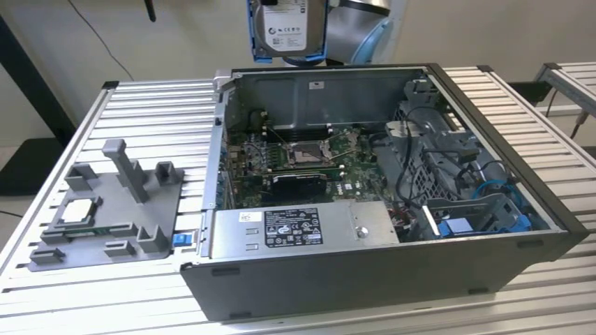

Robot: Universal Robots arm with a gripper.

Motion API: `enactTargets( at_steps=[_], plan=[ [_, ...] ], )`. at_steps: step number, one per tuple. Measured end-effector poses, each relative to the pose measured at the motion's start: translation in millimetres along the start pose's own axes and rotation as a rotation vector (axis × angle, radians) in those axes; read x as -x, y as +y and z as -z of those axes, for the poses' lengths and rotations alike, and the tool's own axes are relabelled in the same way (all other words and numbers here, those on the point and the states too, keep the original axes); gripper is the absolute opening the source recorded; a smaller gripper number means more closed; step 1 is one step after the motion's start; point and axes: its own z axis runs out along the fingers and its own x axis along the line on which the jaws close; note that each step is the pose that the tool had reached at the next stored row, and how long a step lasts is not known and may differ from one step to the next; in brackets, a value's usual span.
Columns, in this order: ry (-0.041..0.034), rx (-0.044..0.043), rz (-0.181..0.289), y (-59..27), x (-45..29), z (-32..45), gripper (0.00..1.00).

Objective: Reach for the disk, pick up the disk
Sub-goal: 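Pick up the disk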

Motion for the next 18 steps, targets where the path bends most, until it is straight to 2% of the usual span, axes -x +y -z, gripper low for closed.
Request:
enactTargets(
  at_steps=[18],
  plan=[
    [0.0, 0.0, 0.0, -51.6, 0.2, -0.1, 0.0]
  ],
)
